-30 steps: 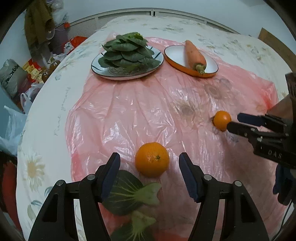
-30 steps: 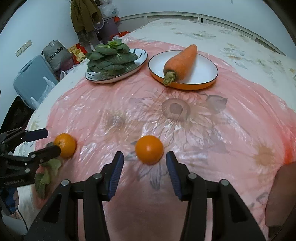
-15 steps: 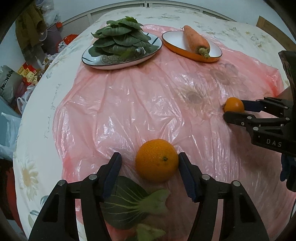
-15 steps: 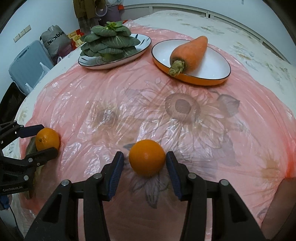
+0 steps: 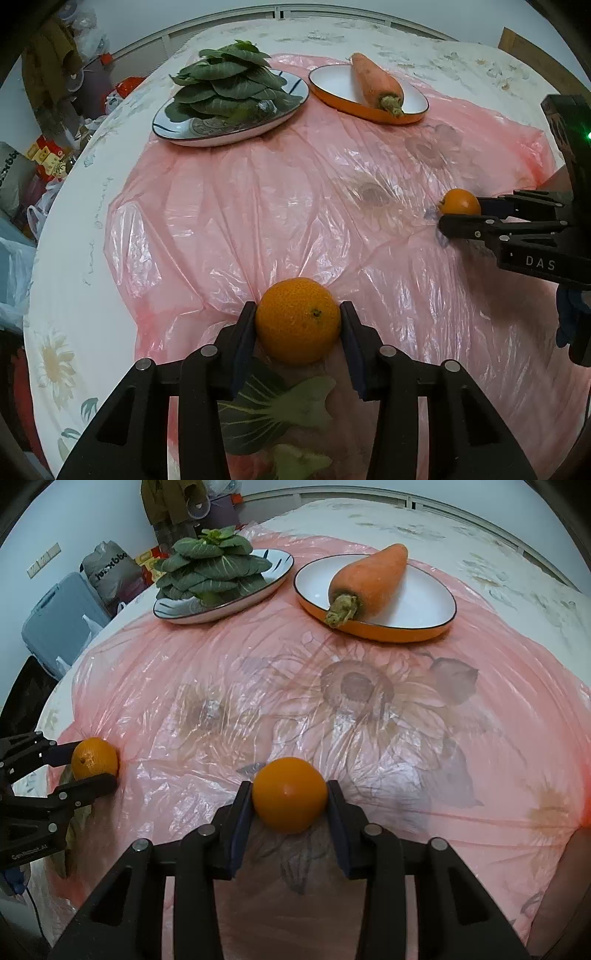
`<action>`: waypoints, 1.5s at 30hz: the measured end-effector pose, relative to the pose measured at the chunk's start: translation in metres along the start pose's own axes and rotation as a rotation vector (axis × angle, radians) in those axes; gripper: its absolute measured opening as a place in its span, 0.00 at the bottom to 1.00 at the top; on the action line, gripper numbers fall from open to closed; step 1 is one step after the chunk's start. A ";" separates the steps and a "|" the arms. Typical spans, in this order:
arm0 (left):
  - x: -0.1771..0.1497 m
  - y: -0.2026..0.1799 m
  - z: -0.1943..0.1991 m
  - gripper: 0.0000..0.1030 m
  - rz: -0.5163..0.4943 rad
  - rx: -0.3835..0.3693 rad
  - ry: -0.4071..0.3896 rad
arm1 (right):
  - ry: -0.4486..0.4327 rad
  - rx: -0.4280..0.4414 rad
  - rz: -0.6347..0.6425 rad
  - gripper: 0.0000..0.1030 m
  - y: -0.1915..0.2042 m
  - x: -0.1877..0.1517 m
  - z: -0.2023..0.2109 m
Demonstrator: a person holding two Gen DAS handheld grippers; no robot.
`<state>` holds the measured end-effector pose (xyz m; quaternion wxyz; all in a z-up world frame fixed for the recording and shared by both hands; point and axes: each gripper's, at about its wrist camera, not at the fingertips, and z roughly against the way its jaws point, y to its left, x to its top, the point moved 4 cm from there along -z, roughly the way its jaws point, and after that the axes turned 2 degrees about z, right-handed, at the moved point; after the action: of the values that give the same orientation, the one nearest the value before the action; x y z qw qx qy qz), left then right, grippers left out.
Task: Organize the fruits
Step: 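Grasp a large orange with the left tool while the right tool grasps a small orange, then carry both oranges over the green tray with both tools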
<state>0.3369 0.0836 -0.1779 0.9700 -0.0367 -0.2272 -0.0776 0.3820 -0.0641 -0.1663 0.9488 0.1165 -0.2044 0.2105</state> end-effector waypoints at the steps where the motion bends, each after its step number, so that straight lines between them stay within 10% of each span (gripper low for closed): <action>1: 0.001 0.001 0.001 0.37 0.007 -0.001 -0.002 | -0.005 -0.002 -0.002 0.43 0.001 0.000 0.002; 26: -0.015 0.044 0.052 0.37 0.136 0.002 -0.087 | -0.059 0.074 0.021 0.40 0.069 -0.026 0.046; 45: -0.056 -0.052 0.083 0.37 0.085 -0.020 -0.059 | -0.059 0.088 -0.049 0.40 0.060 -0.101 0.108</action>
<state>0.2427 0.0487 -0.1264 0.9650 -0.0585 -0.2529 -0.0373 0.2353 -0.0798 -0.1059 0.9413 0.1692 -0.2197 0.1924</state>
